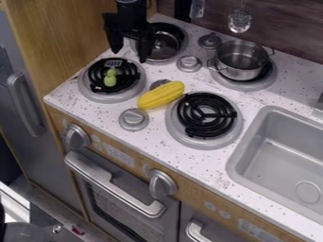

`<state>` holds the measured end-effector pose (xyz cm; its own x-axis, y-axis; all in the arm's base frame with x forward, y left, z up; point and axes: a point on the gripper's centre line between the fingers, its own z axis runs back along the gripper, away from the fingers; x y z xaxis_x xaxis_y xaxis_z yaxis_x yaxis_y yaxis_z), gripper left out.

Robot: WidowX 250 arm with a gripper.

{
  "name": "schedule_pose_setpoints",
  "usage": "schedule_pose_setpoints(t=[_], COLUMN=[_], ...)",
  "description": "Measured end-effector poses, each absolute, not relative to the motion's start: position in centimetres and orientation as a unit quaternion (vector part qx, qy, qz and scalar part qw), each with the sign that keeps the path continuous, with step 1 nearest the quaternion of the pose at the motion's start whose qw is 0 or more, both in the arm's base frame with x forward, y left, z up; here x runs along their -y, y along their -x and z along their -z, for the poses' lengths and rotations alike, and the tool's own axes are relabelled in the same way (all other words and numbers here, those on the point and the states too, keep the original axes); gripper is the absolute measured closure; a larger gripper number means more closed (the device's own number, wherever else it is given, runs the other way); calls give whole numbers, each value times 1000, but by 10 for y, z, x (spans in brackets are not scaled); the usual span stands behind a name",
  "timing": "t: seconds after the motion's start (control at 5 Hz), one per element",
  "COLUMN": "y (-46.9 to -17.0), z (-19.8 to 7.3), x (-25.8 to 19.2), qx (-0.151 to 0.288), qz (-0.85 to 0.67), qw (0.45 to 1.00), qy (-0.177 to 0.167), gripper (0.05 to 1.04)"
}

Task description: Moveu a tampa da panela de prata para o queimador inferior direito

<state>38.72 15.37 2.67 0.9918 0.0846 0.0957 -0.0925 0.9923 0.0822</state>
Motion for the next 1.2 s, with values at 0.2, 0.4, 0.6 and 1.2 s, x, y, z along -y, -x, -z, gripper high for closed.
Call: schedule_pose_setpoints(t=[0.2,0.4,0.6,1.2], y=[-382,-397,-421,-485], z=[-8,1,1,-1], x=[-151,-146,-136,-143], qx=[24,30,55,164], qz=[-45,-37,-6,21], qw=[998,998,998,985], qy=[-35,-28,-24,-46], gripper=[83,83,83,83])
